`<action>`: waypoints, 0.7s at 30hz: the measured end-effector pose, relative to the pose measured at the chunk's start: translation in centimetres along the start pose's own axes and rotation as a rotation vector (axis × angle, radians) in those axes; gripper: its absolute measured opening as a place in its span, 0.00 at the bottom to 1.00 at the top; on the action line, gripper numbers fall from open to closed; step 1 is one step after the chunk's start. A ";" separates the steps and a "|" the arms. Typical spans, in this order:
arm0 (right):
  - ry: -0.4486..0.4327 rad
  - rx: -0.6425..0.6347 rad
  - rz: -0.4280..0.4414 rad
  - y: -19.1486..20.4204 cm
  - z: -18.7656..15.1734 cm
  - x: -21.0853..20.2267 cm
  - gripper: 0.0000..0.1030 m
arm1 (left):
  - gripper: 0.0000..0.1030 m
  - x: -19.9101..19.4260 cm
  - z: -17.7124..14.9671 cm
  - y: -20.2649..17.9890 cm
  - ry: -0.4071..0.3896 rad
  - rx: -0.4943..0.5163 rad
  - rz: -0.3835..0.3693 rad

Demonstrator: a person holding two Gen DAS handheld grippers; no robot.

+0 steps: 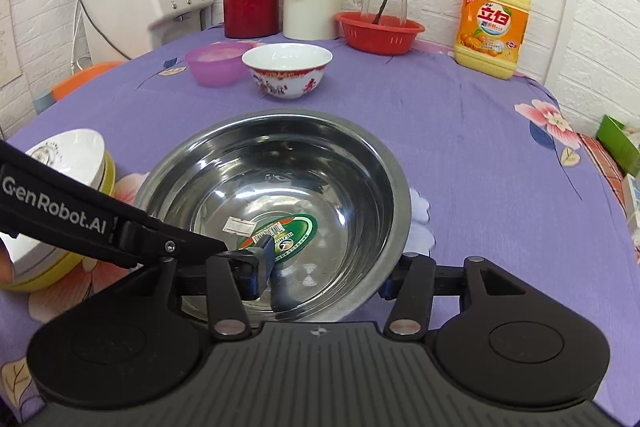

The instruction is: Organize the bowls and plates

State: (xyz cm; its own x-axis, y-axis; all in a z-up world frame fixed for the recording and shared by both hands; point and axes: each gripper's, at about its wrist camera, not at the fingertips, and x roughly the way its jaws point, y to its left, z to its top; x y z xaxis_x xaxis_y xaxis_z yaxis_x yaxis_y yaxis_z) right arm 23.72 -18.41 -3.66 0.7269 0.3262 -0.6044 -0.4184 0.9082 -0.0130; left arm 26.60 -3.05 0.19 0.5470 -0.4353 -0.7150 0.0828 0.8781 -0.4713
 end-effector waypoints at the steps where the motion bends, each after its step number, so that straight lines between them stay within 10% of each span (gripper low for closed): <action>1: 0.004 0.005 -0.002 0.0 -0.4 -0.2 0.85 | 0.17 0.0 -0.3 -0.1 0.005 0.006 -0.001; 14: 0.032 0.096 0.028 -0.7 -2.0 0.3 0.90 | 0.19 0.8 -0.8 -0.1 0.020 0.040 0.003; 16: 0.032 0.127 0.023 -1.4 -2.2 0.1 1.00 | 0.29 0.7 -0.5 0.0 0.028 0.029 -0.015; 18: 0.010 0.163 0.005 -2.6 -2.6 -0.7 1.00 | 0.68 0.2 -0.2 0.1 0.023 0.019 -0.035; 21: -0.043 0.224 -0.012 -4.2 -2.9 -2.5 1.00 | 0.74 -1.2 0.2 -0.6 -0.029 0.057 -0.027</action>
State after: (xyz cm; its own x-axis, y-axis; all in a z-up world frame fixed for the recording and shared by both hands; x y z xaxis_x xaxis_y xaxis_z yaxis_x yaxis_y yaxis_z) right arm 22.07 -23.84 -4.37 0.7559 0.3212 -0.5705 -0.2816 0.9461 0.1596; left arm 26.06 -3.03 1.40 0.5675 -0.4539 -0.6870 0.1448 0.8764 -0.4593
